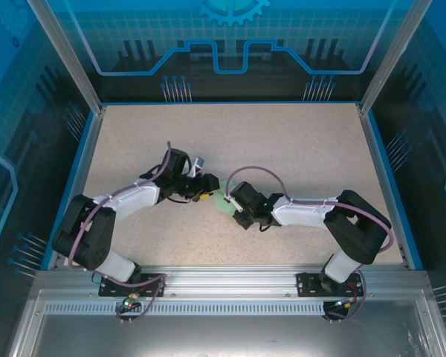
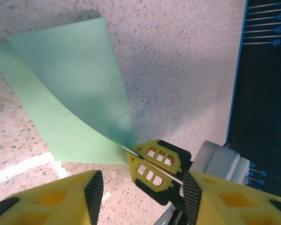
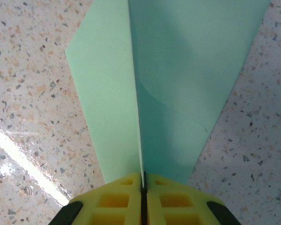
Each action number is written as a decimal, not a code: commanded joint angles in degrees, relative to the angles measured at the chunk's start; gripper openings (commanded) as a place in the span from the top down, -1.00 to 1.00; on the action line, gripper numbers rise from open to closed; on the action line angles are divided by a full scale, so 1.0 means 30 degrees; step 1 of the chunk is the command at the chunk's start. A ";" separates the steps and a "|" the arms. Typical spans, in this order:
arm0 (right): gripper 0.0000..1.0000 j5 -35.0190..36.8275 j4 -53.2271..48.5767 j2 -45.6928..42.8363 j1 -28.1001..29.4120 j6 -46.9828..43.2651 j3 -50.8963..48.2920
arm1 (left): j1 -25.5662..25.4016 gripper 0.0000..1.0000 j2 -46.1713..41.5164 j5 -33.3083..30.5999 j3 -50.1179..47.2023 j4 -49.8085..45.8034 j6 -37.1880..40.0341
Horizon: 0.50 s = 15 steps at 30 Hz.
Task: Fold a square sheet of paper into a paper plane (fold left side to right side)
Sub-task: Fourth fold the wing at the center of the table.
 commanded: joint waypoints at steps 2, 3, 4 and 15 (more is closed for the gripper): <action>0.82 -0.0595 -0.0005 0.0359 0.0057 -0.0190 -0.0483 | 0.0523 -0.07 -0.0947 0.0056 -0.0707 -0.1103 0.0707; 0.82 -0.0632 -0.0020 0.0414 0.0083 -0.0230 -0.0515 | 0.0582 -0.07 -0.1002 0.0075 -0.0836 -0.1104 0.0698; 0.82 -0.0606 -0.0034 0.0429 0.0098 -0.0246 -0.0572 | 0.0595 -0.07 -0.0999 0.0127 -0.0938 -0.1089 0.0703; 0.82 -0.1202 0.0316 0.0227 0.0084 0.0051 -0.0619 | 0.0410 -0.10 0.0579 0.1716 -0.2383 0.2446 -0.1205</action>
